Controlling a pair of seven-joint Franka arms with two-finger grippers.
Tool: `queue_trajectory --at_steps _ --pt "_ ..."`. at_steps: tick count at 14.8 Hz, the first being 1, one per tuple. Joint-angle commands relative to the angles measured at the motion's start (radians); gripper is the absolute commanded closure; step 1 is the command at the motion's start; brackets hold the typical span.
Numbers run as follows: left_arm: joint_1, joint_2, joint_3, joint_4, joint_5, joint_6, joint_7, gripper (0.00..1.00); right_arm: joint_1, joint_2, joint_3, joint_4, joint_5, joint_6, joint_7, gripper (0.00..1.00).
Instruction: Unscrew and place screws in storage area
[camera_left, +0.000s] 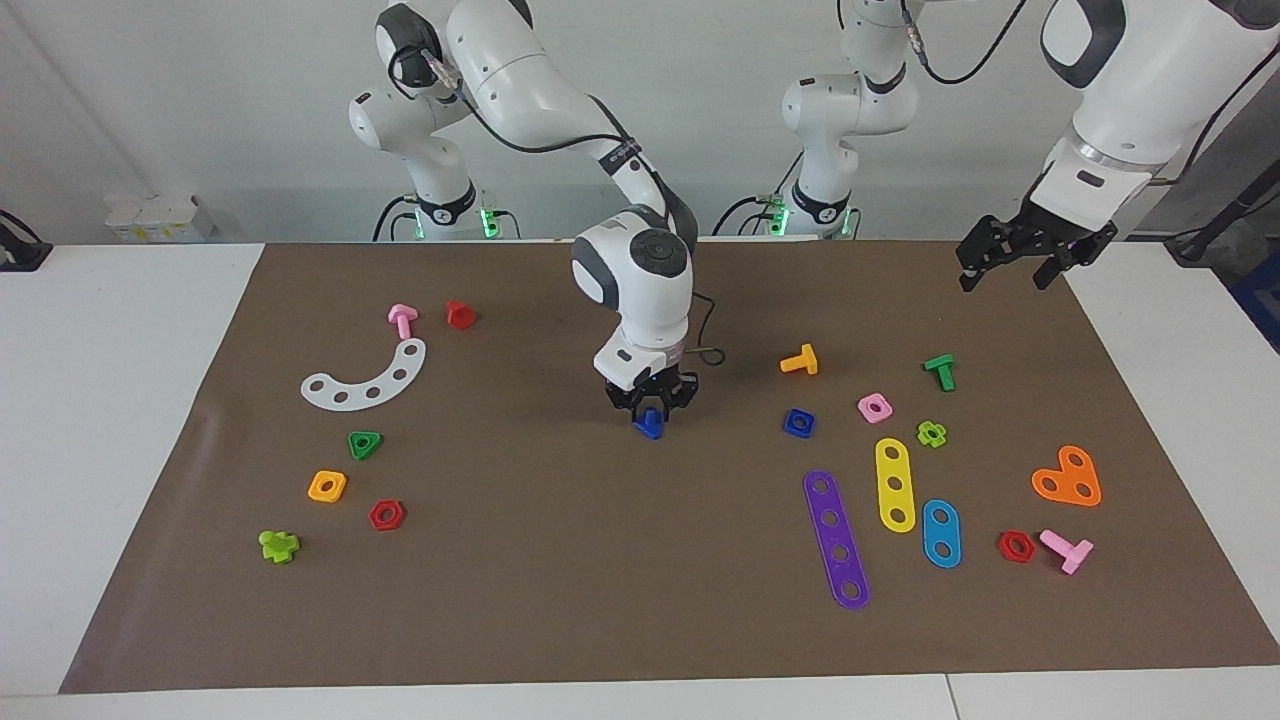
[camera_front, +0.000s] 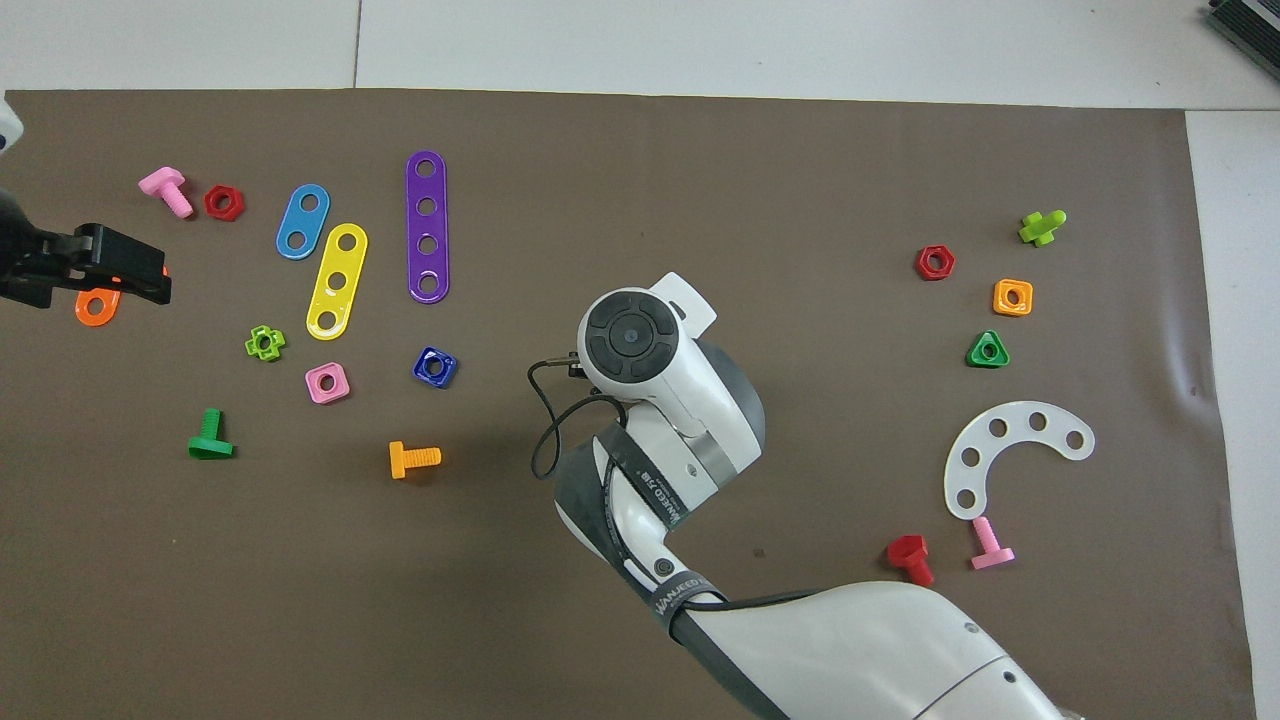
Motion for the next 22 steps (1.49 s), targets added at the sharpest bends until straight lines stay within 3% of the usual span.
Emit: queue_trajectory --at_steps 1,5,7,11,13,18,22 --pt "-0.018 -0.002 0.003 -0.023 0.023 0.028 -0.031 0.00 0.001 -0.006 -0.001 -0.021 0.013 0.019 -0.008 0.58" --pt "-0.013 -0.066 0.003 -0.151 0.023 0.111 -0.017 0.00 0.001 -0.006 0.001 -0.022 0.017 0.027 -0.008 0.67" --pt "-0.008 -0.068 0.003 -0.155 0.023 0.110 -0.017 0.00 0.003 -0.006 0.001 -0.024 0.017 0.028 -0.004 1.00" --pt "-0.007 -0.076 0.003 -0.169 0.023 0.110 0.006 0.00 -0.005 -0.021 -0.001 -0.004 0.020 0.001 0.007 1.00" --pt "-0.005 -0.077 0.003 -0.174 0.023 0.111 0.007 0.00 -0.028 -0.091 -0.001 -0.004 0.026 -0.053 0.007 1.00" --pt "-0.010 -0.077 0.003 -0.174 0.023 0.110 0.007 0.00 -0.163 -0.272 -0.002 -0.035 0.029 -0.192 -0.074 1.00" --pt "-0.007 -0.079 0.003 -0.174 0.022 0.111 0.006 0.00 -0.322 -0.326 -0.002 -0.111 0.029 -0.211 -0.276 1.00"
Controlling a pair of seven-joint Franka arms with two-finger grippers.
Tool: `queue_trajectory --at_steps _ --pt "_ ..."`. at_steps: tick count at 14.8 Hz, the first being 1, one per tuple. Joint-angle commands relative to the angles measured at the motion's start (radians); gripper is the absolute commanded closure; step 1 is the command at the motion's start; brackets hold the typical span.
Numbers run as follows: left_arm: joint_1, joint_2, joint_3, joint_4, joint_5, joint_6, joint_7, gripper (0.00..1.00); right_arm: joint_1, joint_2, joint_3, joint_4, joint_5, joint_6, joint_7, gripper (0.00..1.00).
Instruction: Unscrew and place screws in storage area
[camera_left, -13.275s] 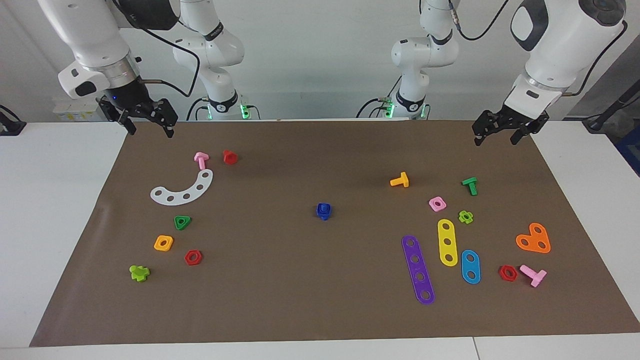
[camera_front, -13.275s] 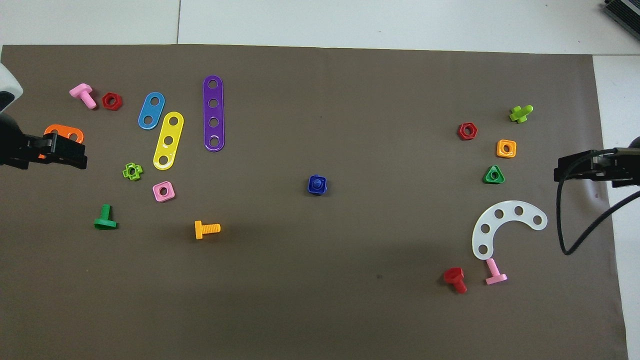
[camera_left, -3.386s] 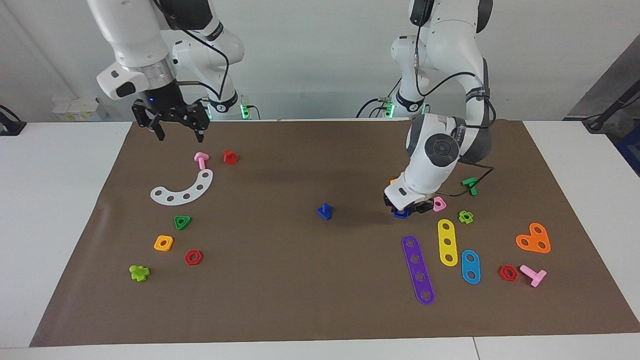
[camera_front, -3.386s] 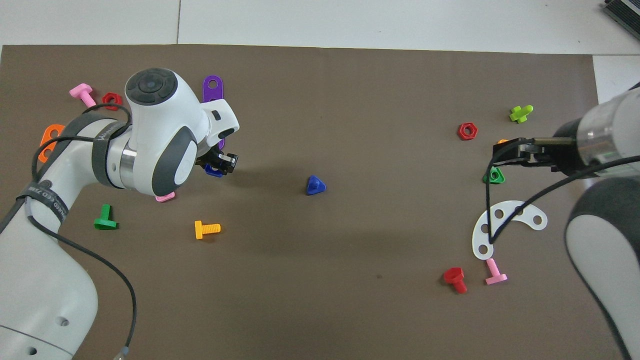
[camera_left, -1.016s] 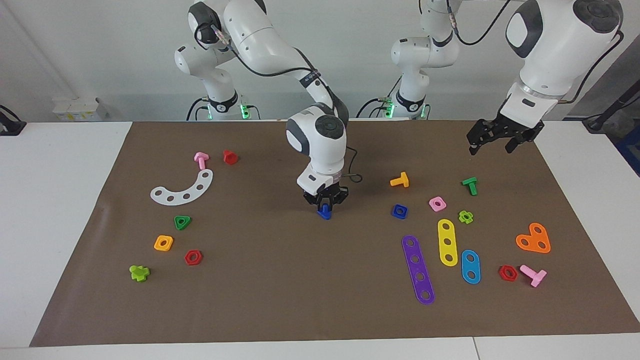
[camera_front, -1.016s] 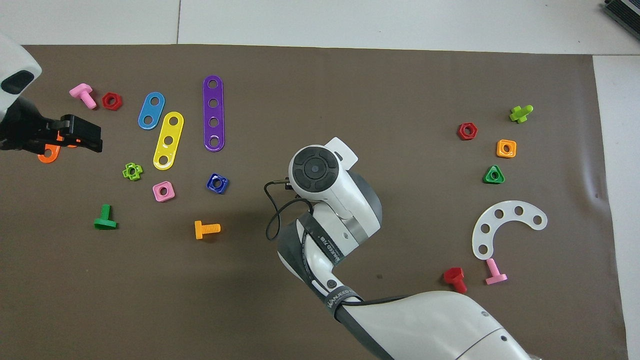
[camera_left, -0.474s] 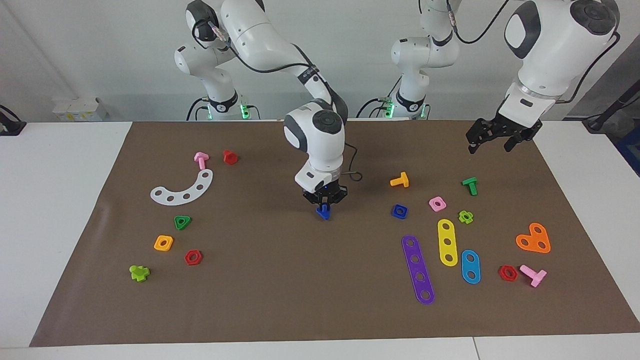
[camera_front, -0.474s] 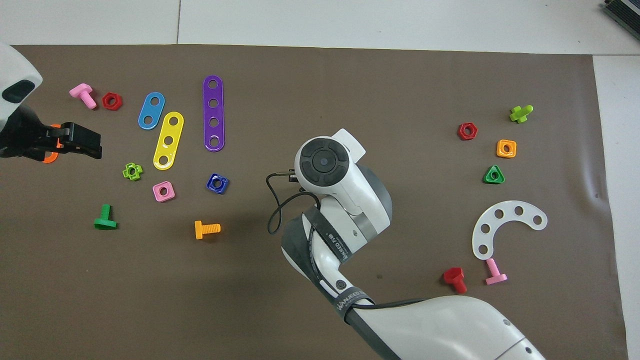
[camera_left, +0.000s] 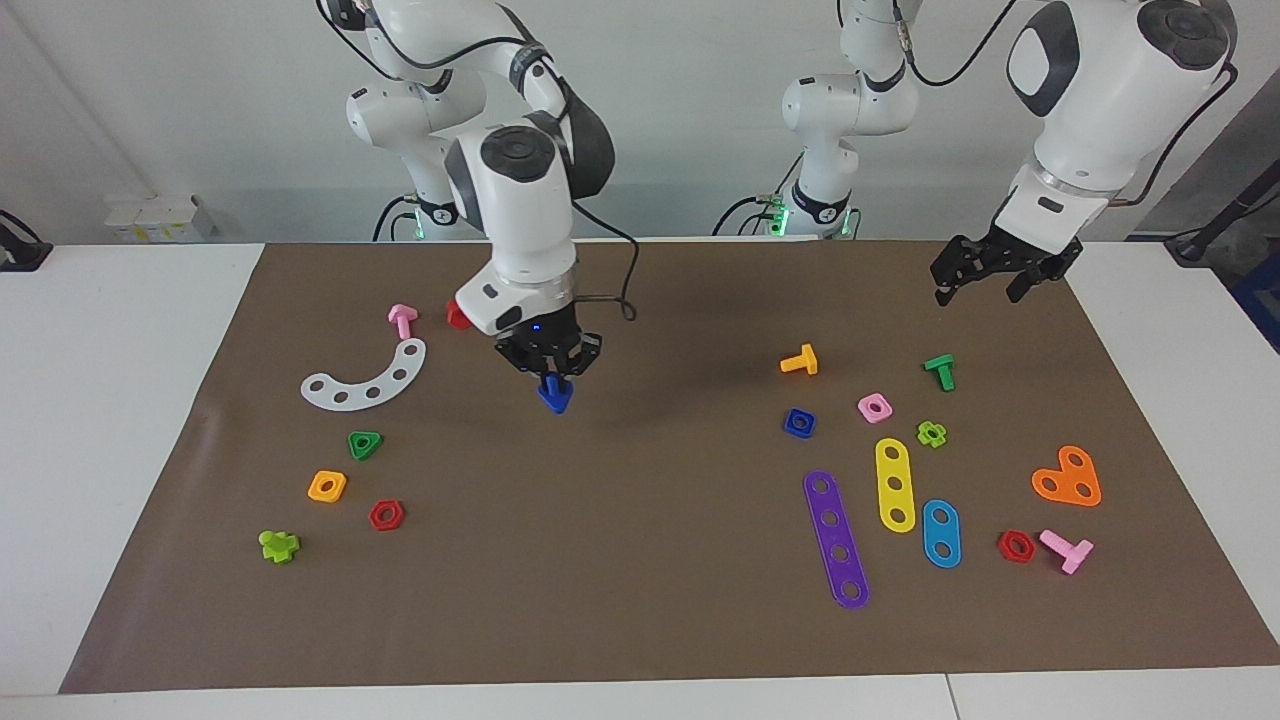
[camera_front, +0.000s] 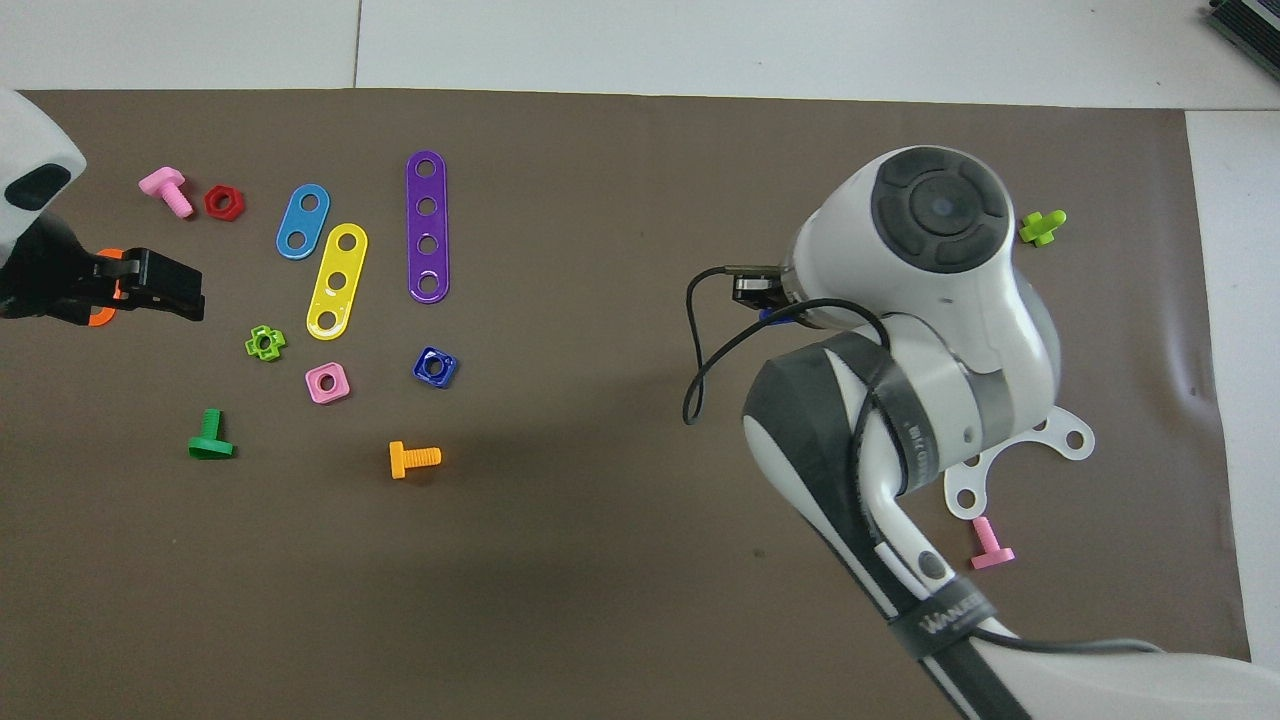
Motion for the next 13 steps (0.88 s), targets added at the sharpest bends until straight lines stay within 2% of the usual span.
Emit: queue_trajectory --at_steps 1,5,9,13 --pt "0.002 -0.032 0.001 -0.041 0.015 0.029 0.011 0.00 -0.108 -0.036 0.012 -0.119 0.028 0.065 -0.136 1.00" --pt "0.007 -0.032 0.002 -0.049 0.015 0.054 0.011 0.00 -0.251 -0.062 0.014 -0.300 0.040 0.228 -0.297 1.00" --pt "0.007 -0.034 0.007 -0.052 0.015 0.055 0.041 0.00 -0.306 -0.056 0.014 -0.362 0.051 0.295 -0.339 1.00" --pt "0.007 -0.069 0.007 -0.133 0.015 0.116 0.052 0.00 -0.308 -0.044 0.014 -0.417 0.095 0.389 -0.356 1.00"
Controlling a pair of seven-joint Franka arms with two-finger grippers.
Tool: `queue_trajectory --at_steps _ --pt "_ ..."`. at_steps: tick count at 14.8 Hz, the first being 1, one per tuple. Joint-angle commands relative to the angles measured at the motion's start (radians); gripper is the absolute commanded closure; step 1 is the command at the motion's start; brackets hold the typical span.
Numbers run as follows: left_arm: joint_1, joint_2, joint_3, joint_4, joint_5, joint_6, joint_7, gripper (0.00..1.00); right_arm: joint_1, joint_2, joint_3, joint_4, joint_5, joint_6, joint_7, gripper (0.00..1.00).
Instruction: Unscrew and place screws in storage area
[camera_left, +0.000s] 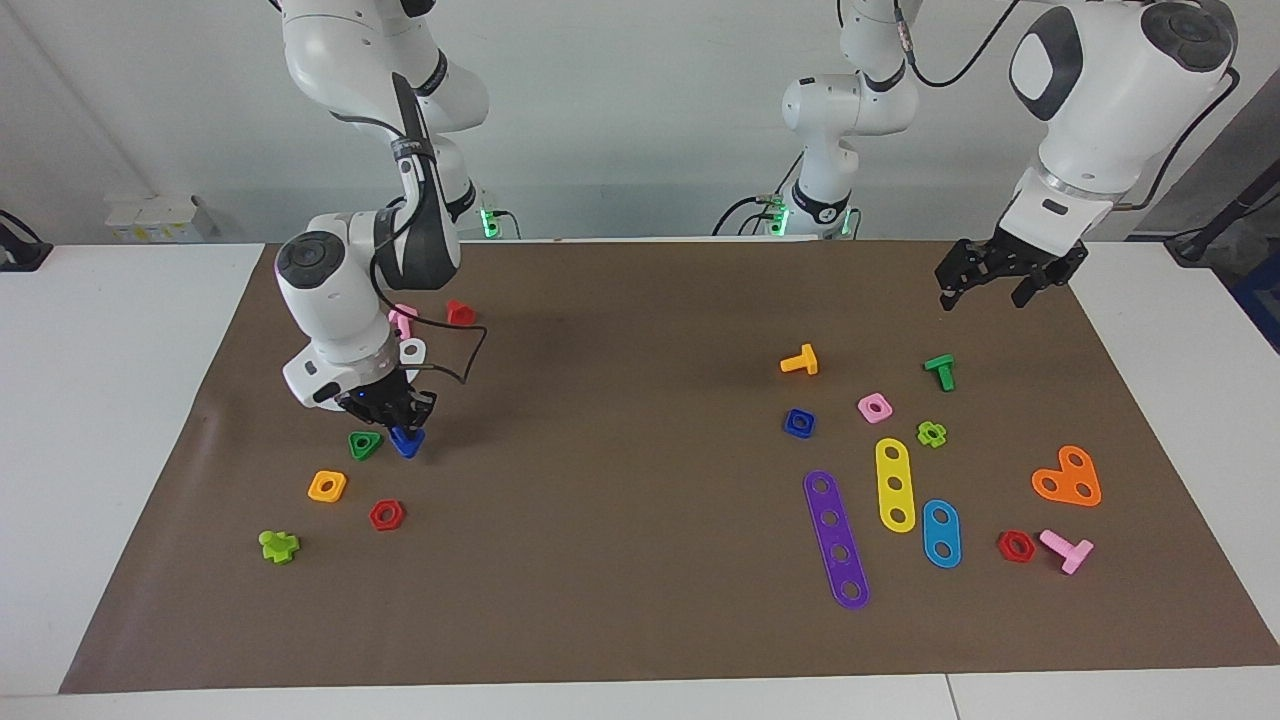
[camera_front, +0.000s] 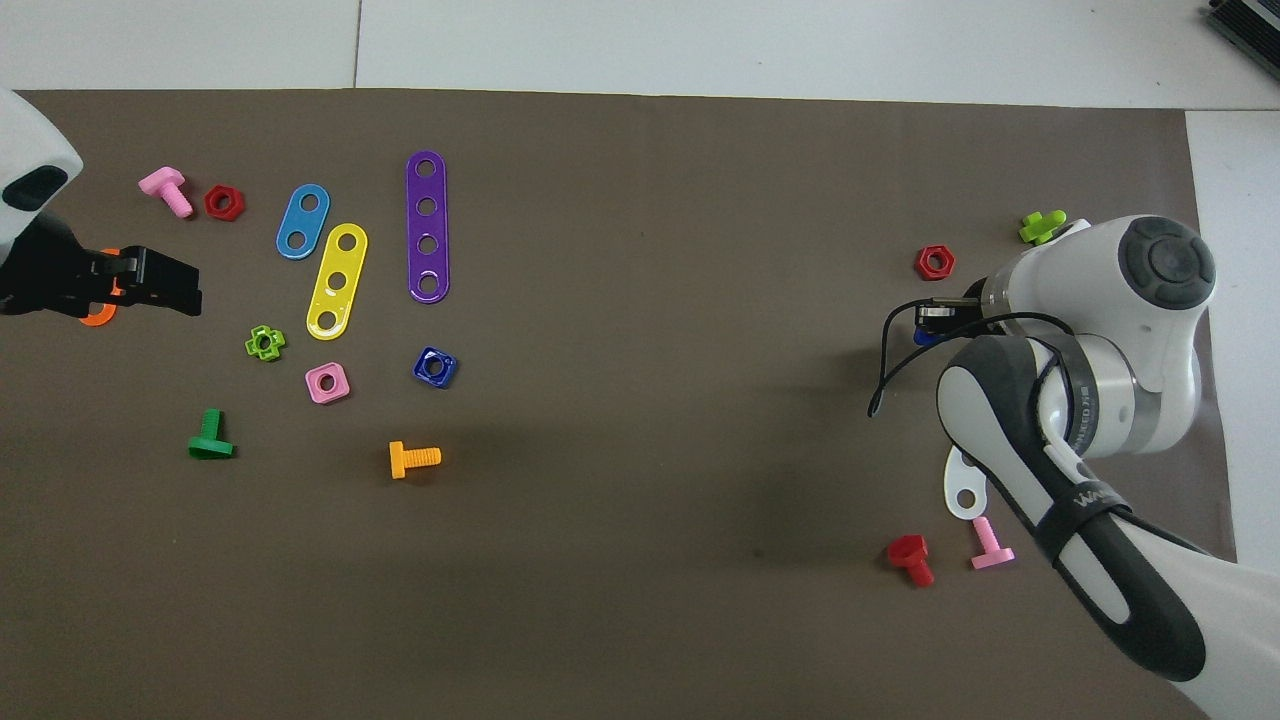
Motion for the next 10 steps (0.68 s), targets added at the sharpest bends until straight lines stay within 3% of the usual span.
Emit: queue_trajectory --at_steps 1,6,7,8,10 --pt "0.005 -0.066 -0.001 -0.107 0.015 0.065 0.039 0.00 -0.012 -0.015 0.013 -0.055 0.044 0.057 -0.040 1.00" --pt "0.005 -0.066 0.003 -0.101 0.015 0.059 0.063 0.00 -0.027 0.000 0.012 -0.089 0.044 0.118 -0.090 1.00" --pt "0.004 -0.064 0.003 -0.101 0.015 0.061 0.062 0.00 -0.027 0.000 0.012 -0.089 0.044 0.127 -0.081 0.55" --pt "0.005 -0.064 0.003 -0.101 0.015 0.061 0.062 0.00 -0.027 0.000 0.012 -0.089 0.044 0.129 -0.080 0.01" --pt "0.005 -0.066 0.003 -0.103 0.015 0.064 0.071 0.00 -0.023 0.000 0.012 -0.081 0.044 0.123 -0.078 0.00"
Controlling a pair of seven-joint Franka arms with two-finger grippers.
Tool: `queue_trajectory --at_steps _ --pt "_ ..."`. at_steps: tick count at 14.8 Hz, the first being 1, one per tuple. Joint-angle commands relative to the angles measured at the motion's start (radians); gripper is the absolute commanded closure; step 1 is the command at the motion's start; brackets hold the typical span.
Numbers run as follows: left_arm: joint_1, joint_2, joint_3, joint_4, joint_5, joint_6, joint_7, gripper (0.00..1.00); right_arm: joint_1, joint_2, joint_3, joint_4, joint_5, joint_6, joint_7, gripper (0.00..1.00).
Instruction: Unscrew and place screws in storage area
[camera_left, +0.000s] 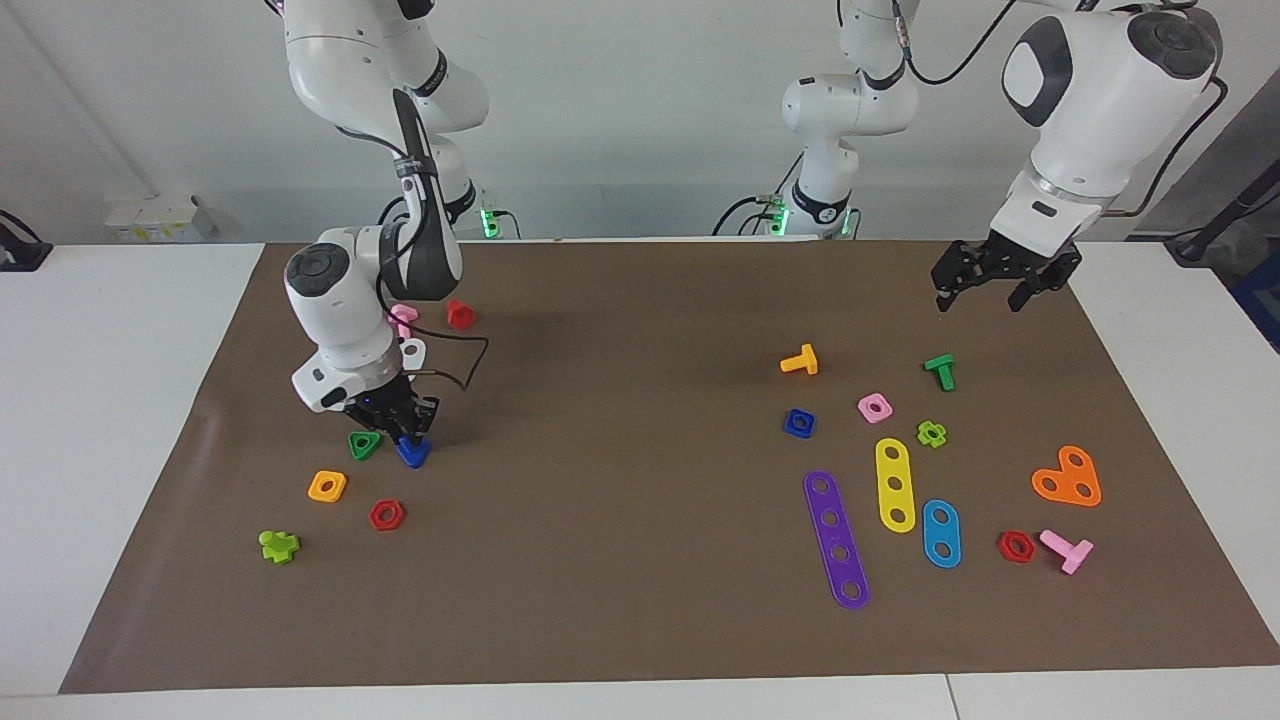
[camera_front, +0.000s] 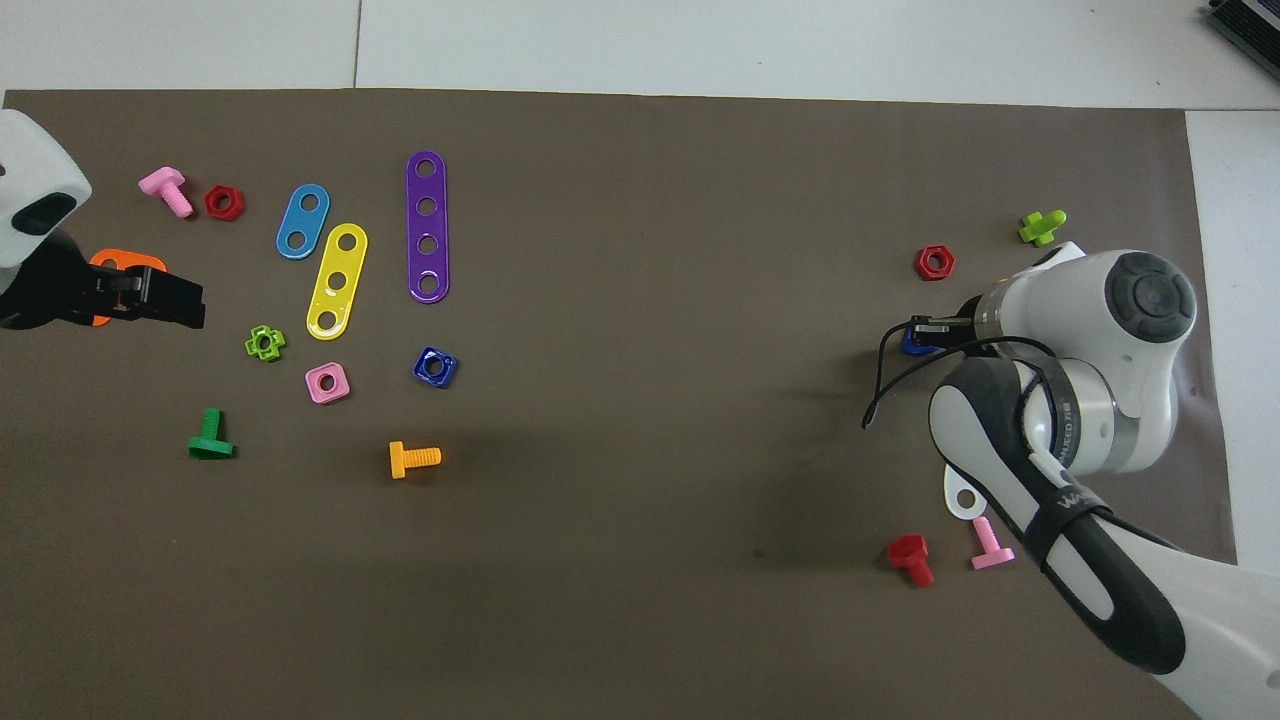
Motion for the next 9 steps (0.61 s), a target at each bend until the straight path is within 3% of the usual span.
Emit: queue_trajectory --at_steps 1,3,9 --pt "0.005 -0.034 -0.001 -0.044 0.015 0.028 0.021 0.00 -0.003 -0.013 0.008 0.001 0.034 0.012 -0.029 0.00" --pt "0.005 -0.034 -0.001 -0.044 0.015 0.030 0.021 0.00 0.000 -0.036 0.005 0.047 0.025 -0.034 -0.015 0.00" --pt "0.005 -0.034 -0.001 -0.044 0.015 0.031 0.021 0.00 -0.017 -0.141 -0.013 0.268 0.015 -0.366 0.011 0.00"
